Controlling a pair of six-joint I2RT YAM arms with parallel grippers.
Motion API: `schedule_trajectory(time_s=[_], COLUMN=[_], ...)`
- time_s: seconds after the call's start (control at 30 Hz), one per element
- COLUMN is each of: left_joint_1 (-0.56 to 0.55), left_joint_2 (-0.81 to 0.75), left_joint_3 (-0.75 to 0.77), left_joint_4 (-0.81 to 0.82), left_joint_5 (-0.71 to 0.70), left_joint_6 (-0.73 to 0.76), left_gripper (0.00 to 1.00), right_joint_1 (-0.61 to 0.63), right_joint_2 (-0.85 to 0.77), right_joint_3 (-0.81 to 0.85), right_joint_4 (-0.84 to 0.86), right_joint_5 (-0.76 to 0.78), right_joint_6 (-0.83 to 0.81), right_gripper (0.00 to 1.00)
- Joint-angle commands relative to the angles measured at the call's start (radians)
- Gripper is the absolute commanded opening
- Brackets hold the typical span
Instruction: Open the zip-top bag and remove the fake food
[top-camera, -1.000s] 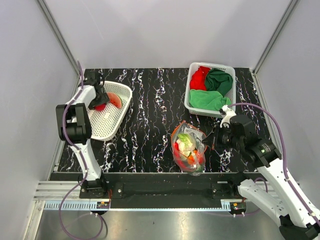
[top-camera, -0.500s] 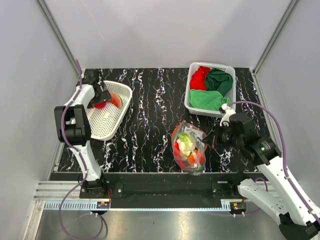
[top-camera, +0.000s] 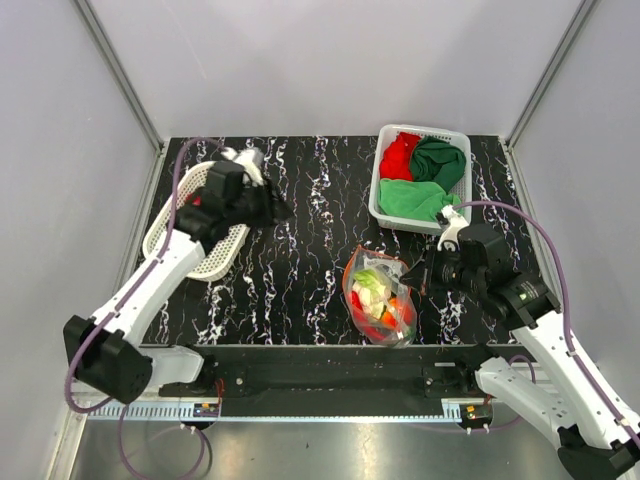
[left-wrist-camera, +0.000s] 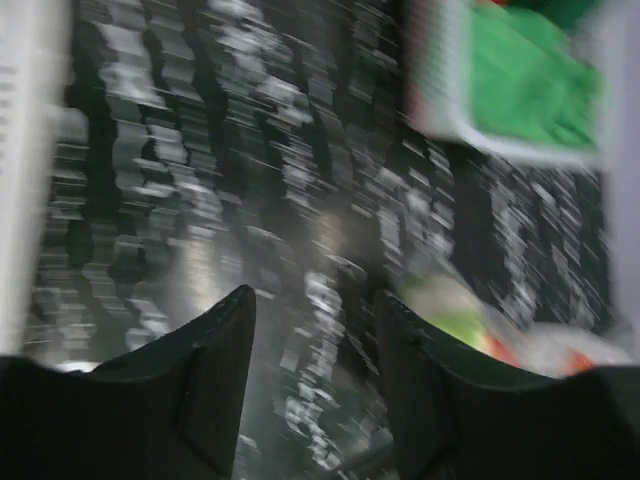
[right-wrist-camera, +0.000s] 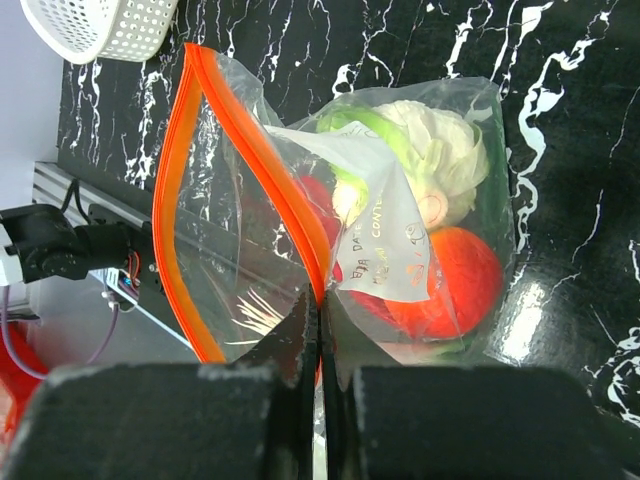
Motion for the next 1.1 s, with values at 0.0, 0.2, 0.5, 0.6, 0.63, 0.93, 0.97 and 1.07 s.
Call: schedule_trajectory(time_s=[0.0, 0.2, 0.5, 0.6, 0.63, 0.93, 0.97, 1.07], left_joint_1=[-0.202, -0.501, -0.696, -0.721, -0.724, -0.747, -0.75, -0.765], left_joint_2=[-0.096, -0.035, 0.152, 0.2, 0.209, 0.284, 0.289, 0.298], left_joint_3=[-0.048, -0.037, 0.111, 0.144, 0.15, 0.158, 0.156, 0.139], left_joint_4=[0.168, 0.263, 0.211, 0.176, 0.161, 0.112, 0.112, 0.113], left_joint_5=[0.159, 0.215, 0.258, 0.244, 0.244, 0.259, 0.273, 0.29], left_joint_6=[-0.077, -0.012, 0.084, 0.105, 0.111, 0.148, 0.148, 0.144], left_gripper=[0.49, 0.5, 0.65, 0.67, 0.67, 0.68, 0.68, 0.68], right_joint_1=[0.002, 0.001, 0.001, 0.001, 0.001, 0.001, 0.001, 0.001], right_joint_2=[-0.006, -0.029, -0.057, -0.06, -0.061, -0.061, -0.06, -0.061], right_joint_3=[-0.003, -0.024, -0.035, -0.033, -0.033, -0.033, -0.035, -0.036], right_joint_4=[0.056, 0.053, 0.044, 0.044, 0.041, 0.041, 0.043, 0.043], right_joint_5=[-0.021, -0.01, -0.006, -0.006, -0.004, -0.003, -0.004, -0.003], right_joint_6=[0.021, 0.032, 0.041, 0.044, 0.043, 0.038, 0.038, 0.036], right_gripper=[0.0, 0.0, 0.0, 0.0, 0.0, 0.0, 0.0, 0.0])
